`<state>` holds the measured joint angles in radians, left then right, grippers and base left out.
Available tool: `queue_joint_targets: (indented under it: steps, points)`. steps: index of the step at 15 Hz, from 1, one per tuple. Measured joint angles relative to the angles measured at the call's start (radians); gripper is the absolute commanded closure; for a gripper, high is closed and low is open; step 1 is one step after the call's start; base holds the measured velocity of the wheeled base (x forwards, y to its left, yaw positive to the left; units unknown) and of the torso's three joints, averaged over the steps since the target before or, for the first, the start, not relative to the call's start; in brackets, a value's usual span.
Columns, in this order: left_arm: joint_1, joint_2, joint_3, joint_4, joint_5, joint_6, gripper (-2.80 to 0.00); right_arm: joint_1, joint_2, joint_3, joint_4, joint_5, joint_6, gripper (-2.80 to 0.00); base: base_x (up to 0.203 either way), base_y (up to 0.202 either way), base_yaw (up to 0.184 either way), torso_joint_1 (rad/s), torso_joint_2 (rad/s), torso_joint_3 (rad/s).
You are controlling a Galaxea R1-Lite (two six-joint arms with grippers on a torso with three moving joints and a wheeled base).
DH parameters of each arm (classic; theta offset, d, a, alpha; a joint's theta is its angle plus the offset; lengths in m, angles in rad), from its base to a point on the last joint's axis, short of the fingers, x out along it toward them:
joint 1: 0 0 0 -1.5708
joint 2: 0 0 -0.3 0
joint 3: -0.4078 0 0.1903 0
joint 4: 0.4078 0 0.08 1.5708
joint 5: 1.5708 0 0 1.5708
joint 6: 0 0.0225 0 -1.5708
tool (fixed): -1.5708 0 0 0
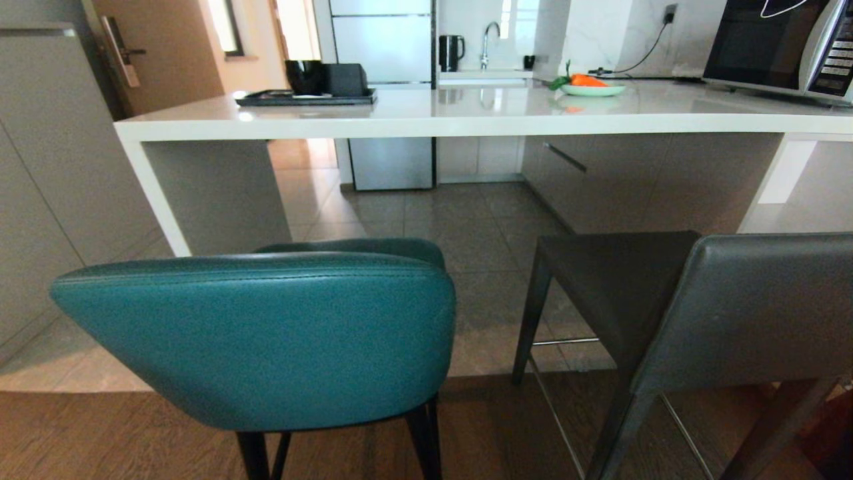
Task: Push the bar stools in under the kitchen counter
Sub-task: Push the gray chair back under the dining table
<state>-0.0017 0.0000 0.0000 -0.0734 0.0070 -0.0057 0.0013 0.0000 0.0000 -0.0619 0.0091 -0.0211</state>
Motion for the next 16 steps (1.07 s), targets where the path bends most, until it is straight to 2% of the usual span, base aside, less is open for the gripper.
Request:
queue_joint_targets:
  steps: [16]
  points:
    - [0.0, 0.0, 0.0, 0.001, 0.0, 0.0, 0.0, 0.0, 0.0, 0.0, -0.001, 0.0, 0.0, 0.0, 0.0, -0.195, 0.001, 0.003, 0.0, 0.002]
